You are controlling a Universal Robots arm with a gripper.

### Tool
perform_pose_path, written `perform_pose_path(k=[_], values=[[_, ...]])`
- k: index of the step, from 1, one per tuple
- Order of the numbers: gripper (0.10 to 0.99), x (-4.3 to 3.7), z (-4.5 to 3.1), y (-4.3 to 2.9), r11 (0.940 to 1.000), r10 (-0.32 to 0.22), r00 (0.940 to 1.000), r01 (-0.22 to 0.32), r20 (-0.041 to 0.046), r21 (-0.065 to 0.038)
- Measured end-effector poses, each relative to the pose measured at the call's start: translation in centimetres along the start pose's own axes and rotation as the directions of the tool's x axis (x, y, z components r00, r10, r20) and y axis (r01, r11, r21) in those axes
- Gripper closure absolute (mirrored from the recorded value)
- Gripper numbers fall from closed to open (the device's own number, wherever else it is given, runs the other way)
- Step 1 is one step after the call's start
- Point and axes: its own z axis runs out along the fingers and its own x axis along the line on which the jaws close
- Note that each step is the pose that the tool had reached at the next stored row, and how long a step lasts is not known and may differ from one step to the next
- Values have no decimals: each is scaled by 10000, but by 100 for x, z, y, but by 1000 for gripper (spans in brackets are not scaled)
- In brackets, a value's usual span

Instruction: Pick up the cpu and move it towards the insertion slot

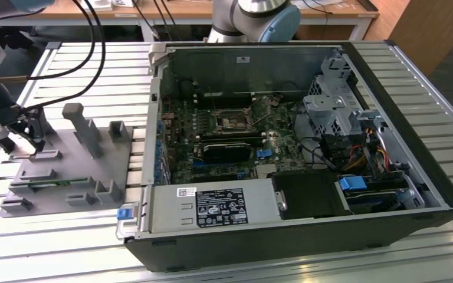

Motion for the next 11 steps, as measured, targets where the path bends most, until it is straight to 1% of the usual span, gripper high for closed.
perform_pose_path(k=[11], values=[[545,0,-47,2,10000,0,10000,0,0,0]])
